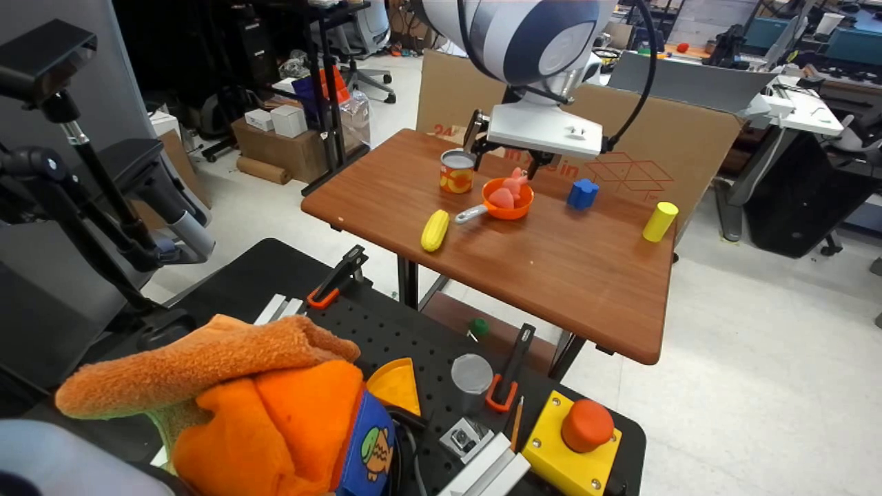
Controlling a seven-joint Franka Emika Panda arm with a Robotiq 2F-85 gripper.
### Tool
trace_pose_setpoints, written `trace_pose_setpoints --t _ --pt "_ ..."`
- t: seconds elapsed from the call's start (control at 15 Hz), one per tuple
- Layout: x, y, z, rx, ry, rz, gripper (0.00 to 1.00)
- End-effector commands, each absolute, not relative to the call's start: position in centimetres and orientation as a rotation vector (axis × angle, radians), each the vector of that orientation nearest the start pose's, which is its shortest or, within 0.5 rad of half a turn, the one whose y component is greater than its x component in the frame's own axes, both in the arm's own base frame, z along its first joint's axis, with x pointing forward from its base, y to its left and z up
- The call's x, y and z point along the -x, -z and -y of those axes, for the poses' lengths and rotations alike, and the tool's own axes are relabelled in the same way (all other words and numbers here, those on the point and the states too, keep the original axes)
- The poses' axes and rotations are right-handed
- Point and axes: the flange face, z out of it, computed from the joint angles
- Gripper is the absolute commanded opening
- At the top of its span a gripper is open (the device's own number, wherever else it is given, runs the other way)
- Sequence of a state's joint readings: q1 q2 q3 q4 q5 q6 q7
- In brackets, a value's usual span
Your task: Take the plush toy out of the orange pan and place it on the right side of the table
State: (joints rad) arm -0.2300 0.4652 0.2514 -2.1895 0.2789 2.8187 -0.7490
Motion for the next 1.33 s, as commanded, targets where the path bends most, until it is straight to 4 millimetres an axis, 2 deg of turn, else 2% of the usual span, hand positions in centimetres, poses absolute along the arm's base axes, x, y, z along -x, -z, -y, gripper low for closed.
trace_pose_setpoints --t 0.0,0.27,0.33,0.87,1.07,1.27 --pt "-58.2 -18.2 0.2 2.879 0.432 0.708 1.00" --pt "-58.8 -17.5 0.4 2.878 0.426 0.678 1.00" --pt "-58.8 -17.4 0.6 2.881 0.427 0.675 0.81" --pt "-58.4 -17.4 1.2 2.883 0.432 0.657 0.18" --pt "-58.2 -17.6 1.6 2.882 0.444 0.648 0.00" --pt "-58.2 -17.8 2.0 2.887 0.467 0.640 0.00"
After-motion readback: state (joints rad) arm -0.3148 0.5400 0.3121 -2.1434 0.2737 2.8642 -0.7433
